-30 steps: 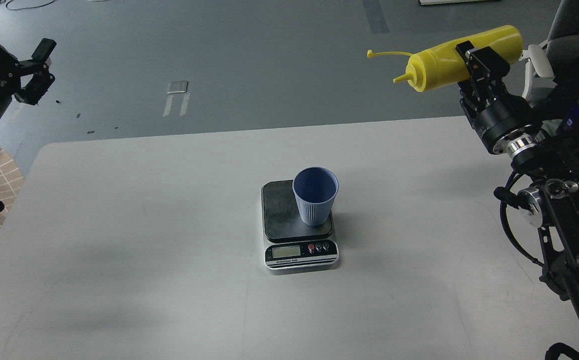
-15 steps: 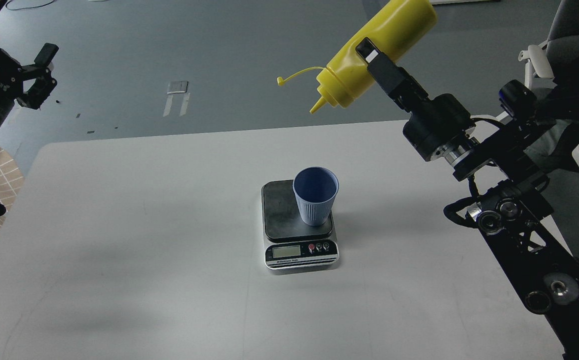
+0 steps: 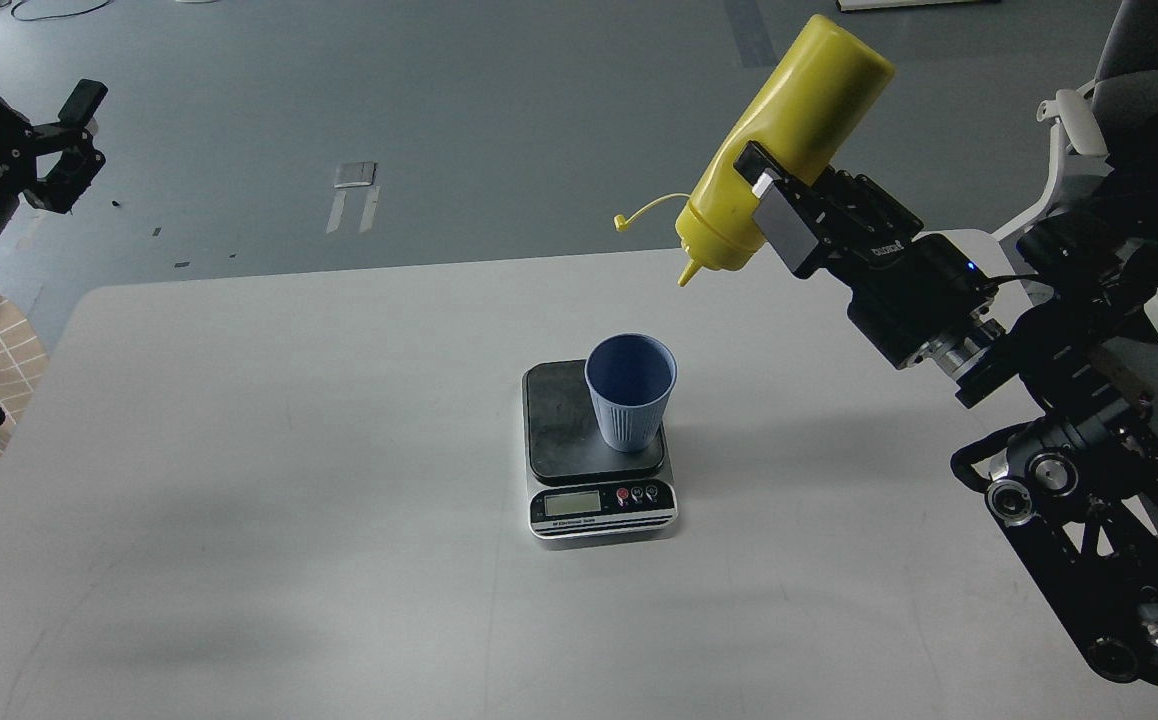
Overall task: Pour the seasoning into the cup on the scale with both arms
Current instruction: 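Tilt the yellow bottle nozzle-down into the blue cup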
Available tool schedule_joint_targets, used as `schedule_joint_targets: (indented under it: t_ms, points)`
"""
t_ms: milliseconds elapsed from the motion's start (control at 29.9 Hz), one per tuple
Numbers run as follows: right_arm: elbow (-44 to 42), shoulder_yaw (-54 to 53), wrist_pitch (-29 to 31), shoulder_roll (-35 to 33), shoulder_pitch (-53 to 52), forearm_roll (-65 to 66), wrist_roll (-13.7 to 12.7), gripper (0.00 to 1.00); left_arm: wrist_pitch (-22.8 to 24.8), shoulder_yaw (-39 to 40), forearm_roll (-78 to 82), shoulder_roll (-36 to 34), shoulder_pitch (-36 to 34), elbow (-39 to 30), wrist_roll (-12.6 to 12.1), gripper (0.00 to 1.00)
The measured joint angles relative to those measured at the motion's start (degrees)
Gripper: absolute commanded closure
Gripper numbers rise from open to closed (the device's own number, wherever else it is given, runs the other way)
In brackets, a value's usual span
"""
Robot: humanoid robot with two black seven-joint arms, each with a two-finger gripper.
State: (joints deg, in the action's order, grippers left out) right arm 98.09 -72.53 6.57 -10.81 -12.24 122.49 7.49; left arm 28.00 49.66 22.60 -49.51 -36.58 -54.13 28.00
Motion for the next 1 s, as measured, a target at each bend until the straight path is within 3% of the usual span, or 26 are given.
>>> schedule_joint_targets:
  t_ms: [1002]
  points:
    - [-4.88,6.89,-5.7,0.19,0.92,2.52,1.47,1.0,0.0,2.05,0.0,0.04,1.15,-0.34,0.0,0.02]
